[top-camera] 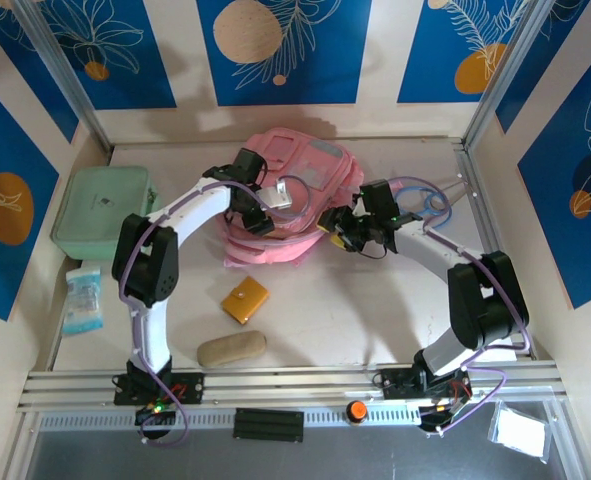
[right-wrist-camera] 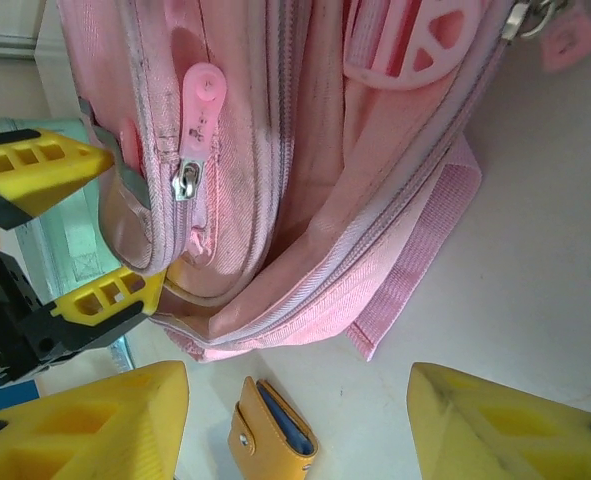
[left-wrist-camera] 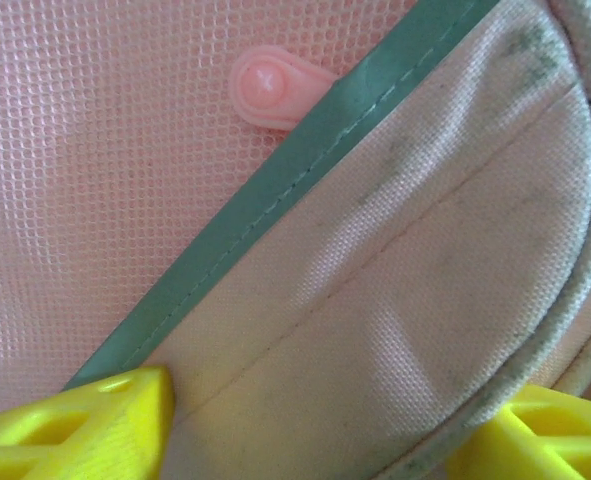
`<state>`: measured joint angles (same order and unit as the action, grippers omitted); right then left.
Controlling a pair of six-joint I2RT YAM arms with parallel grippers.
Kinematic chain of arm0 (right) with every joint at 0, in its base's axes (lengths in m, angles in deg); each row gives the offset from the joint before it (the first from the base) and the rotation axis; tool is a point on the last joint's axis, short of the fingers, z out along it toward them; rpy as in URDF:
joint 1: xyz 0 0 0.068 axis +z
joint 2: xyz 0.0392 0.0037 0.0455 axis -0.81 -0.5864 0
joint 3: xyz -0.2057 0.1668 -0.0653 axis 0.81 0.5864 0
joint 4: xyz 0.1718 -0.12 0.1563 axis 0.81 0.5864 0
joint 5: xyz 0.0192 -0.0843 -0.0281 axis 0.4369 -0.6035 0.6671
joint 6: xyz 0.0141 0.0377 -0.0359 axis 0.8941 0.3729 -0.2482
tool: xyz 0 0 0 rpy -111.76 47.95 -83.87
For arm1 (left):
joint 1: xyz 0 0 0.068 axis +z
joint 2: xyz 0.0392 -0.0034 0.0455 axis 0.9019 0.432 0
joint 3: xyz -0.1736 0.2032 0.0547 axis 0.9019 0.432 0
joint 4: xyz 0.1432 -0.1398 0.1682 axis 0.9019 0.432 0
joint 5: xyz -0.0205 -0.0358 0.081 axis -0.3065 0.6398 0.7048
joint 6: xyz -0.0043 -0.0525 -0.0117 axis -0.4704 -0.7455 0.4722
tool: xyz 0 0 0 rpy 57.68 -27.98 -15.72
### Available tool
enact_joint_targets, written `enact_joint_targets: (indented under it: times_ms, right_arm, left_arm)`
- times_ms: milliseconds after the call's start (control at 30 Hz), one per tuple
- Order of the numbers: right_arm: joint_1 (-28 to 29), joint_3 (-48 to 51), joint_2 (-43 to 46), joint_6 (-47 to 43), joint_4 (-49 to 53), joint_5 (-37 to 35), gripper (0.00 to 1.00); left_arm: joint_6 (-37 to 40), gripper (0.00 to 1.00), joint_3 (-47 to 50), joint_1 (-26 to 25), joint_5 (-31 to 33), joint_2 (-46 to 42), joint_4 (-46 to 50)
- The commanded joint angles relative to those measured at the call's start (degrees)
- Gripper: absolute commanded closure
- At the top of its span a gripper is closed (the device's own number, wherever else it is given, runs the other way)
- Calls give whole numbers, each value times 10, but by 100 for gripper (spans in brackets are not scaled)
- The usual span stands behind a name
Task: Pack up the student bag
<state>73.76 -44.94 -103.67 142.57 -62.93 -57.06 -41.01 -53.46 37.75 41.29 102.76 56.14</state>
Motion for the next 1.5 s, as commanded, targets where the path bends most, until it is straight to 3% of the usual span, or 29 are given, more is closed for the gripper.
enact_joint_targets:
  times_ms: [0,133,300,433,633,1033,1467]
  right_arm:
    - [-11,-1,29,-9,29,-2,40]
    - [-32,11,60,-18,36,-7,40]
    - [-54,13,83,-43,36,-27,40]
    - [-72,-14,66,-66,41,-8,41]
    - [-102,-85,-13,-107,17,18,43]
    - [-129,-268,-249,-116,-13,174,40]
    - [-114,-282,-312,-84,-40,231,38]
  left_arm:
    - [18,42,-21,-2,8,14,-28]
    - [12,69,-24,-13,18,9,-45]
    - [10,88,10,-33,-1,-29,-86]
    - [-38,96,50,-35,-14,-72,-131]
    - [-112,100,116,-35,-36,-142,-204]
    - [-187,100,238,-34,-77,-223,-289]
    - [-191,99,248,-35,-87,-213,-291]
